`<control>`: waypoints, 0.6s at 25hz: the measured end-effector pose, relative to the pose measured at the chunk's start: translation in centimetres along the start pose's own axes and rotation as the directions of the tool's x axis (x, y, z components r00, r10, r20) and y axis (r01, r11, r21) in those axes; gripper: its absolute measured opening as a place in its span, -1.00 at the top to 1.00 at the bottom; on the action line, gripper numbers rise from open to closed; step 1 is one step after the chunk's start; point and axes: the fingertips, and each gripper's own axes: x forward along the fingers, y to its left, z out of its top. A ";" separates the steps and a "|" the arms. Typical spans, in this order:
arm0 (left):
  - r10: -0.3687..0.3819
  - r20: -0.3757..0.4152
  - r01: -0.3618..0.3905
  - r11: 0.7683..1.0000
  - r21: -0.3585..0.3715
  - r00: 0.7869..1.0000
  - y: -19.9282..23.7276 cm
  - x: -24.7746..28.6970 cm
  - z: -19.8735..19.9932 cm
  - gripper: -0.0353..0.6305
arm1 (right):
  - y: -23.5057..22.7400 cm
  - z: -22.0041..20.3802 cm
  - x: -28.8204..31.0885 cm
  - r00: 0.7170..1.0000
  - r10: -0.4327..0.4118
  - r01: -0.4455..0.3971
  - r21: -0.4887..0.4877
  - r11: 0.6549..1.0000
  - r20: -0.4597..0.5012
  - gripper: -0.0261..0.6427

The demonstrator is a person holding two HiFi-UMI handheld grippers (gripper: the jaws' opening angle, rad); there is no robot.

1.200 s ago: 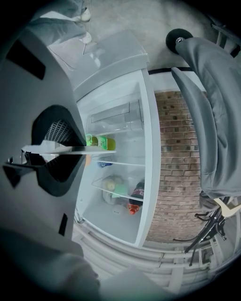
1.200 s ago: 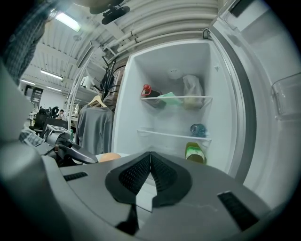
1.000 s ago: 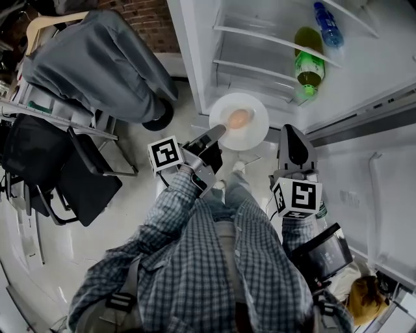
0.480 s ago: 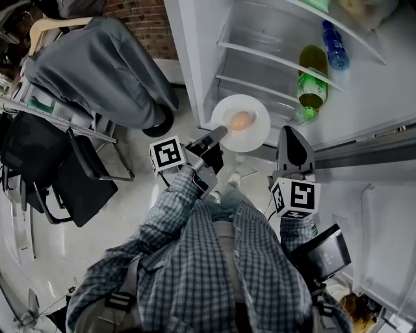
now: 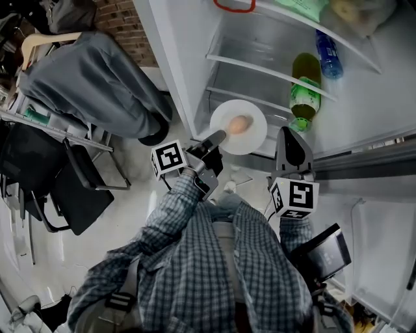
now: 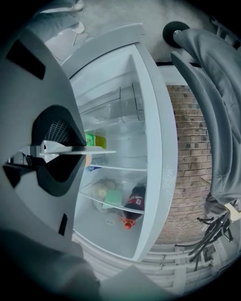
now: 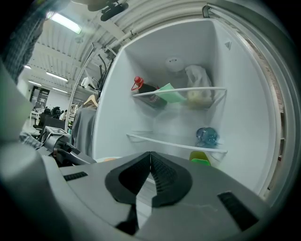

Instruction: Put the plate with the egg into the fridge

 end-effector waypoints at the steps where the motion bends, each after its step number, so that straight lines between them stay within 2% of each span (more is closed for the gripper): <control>1: 0.015 0.000 -0.015 1.000 -0.001 1.000 0.4 0.3 0.0 0.78 | -0.3 0.1 0.1 1.000 -0.003 0.003 -0.001 1.000 0.001 0.90; 8: 0.058 -0.019 -0.057 0.997 0.049 0.998 1.5 3.1 -0.2 0.78 | -2.3 0.2 0.8 1.000 -0.024 0.024 0.002 1.000 -0.003 0.90; 15: 0.096 0.011 -0.096 0.995 0.034 0.995 3.1 5.9 0.2 0.78 | -3.9 0.1 1.2 0.999 -0.042 0.042 -0.005 0.999 -0.011 0.90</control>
